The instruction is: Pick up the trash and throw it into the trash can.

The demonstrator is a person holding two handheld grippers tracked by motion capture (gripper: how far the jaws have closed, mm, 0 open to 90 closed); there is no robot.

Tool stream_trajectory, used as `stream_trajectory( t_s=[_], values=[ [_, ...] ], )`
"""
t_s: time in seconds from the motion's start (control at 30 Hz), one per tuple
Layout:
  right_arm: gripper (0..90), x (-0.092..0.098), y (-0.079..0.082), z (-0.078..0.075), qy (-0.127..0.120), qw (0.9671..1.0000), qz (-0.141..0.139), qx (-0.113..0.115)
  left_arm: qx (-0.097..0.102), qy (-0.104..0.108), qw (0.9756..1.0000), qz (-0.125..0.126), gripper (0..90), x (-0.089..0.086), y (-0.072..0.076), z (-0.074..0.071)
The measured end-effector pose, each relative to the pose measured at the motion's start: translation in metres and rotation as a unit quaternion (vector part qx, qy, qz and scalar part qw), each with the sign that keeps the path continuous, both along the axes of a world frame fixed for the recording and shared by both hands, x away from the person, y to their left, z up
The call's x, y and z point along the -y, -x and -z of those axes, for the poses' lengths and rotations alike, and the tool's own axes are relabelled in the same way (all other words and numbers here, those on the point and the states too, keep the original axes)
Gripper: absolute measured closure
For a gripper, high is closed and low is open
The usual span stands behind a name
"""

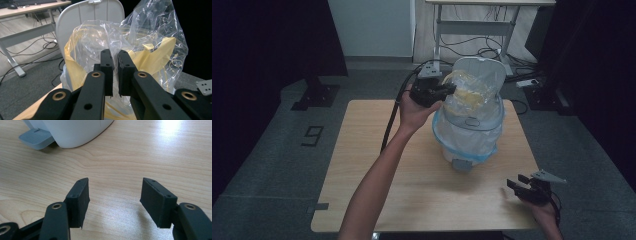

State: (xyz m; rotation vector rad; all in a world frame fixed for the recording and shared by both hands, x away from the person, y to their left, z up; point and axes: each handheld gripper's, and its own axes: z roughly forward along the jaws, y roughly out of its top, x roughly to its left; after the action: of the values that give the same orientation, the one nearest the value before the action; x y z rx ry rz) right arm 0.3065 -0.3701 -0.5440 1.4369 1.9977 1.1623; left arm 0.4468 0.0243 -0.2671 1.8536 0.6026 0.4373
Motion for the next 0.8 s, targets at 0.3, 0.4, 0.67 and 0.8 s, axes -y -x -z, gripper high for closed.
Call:
stream_trajectory(
  t_s=[0.3,0.4,0.67,0.8],
  values=[
    [39.2,0.002,0.000,0.000,0.000,1.0000,0.004,0.001,-0.004,-0.004,1.0000,0.002,84.1,0.013,-0.016,0.000],
    [39.2,0.003,0.001,0.000,-0.001,1.0000,0.005,0.001,-0.005,-0.008,1.0000,0.000,83.9,0.017,-0.021,-0.001],
    [39.3,0.003,0.001,0.000,0.000,1.0000,0.007,0.000,-0.003,-0.013,0.9999,-0.001,83.4,0.030,-0.032,0.002],
    [39.3,0.003,0.002,0.000,0.000,1.0000,0.008,0.002,-0.005,-0.016,0.9999,-0.002,83.1,0.035,-0.036,0.005]
  ],
)
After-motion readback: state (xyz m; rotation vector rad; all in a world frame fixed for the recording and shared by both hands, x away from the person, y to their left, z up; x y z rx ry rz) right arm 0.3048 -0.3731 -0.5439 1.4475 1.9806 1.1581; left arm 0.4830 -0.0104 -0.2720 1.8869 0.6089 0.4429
